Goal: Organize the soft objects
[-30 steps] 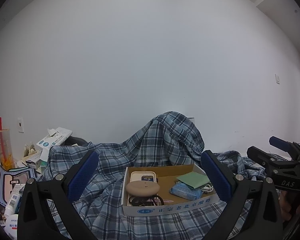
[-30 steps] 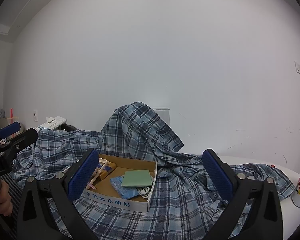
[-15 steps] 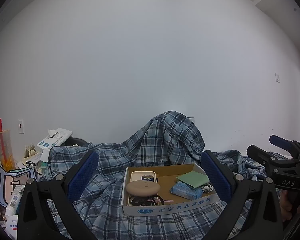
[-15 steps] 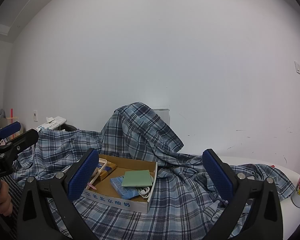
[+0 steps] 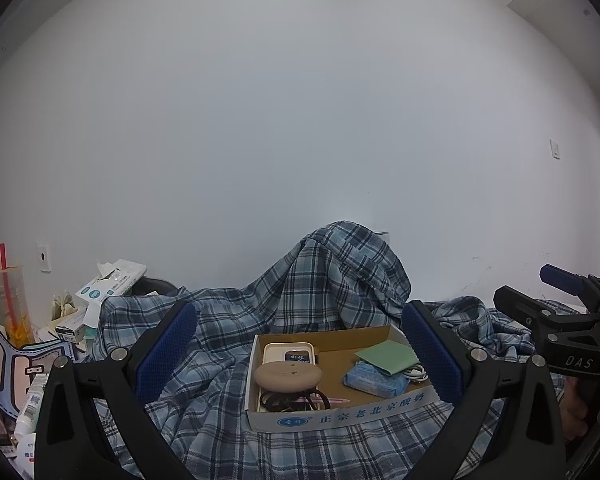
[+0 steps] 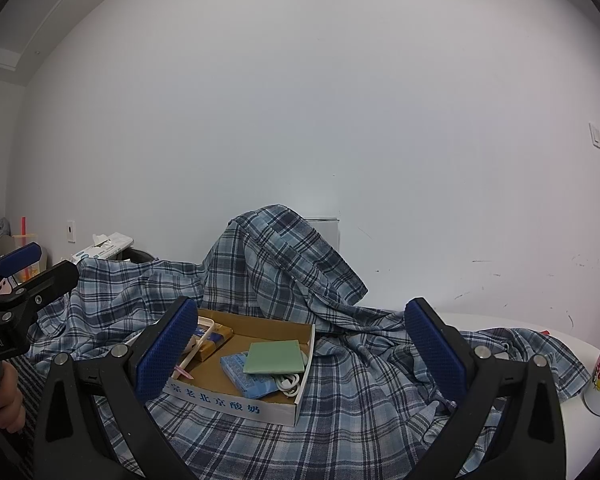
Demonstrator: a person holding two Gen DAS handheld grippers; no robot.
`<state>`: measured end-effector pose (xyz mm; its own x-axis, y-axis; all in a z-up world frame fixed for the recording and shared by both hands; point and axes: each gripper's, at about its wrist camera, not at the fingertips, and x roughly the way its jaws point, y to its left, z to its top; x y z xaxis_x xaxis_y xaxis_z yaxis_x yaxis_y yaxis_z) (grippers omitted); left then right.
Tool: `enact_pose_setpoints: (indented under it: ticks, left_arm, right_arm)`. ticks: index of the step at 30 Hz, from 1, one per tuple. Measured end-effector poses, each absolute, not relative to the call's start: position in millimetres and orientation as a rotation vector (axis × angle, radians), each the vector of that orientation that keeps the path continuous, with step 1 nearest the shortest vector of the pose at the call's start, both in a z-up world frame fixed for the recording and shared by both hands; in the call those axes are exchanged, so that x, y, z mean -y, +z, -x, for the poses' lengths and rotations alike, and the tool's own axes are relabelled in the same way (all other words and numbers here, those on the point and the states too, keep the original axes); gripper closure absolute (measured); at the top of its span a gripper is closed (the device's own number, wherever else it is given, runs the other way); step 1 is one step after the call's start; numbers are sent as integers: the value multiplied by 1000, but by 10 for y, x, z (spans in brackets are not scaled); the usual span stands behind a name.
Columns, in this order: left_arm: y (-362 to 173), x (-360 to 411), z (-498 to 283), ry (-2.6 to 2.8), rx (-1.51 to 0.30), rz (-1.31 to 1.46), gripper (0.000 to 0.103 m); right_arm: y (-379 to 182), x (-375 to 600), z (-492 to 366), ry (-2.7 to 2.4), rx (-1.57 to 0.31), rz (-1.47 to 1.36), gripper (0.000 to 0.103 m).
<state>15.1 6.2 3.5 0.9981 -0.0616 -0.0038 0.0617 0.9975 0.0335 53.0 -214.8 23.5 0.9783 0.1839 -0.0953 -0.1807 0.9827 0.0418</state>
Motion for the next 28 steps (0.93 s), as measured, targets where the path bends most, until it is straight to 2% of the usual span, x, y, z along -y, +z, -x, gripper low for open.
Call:
enact_pose_setpoints:
  ticks: [28]
  left_arm:
    - [45, -33, -106, -63, 17, -47, 0]
  right_arm:
    - [235, 2158, -540, 185, -98, -33, 0]
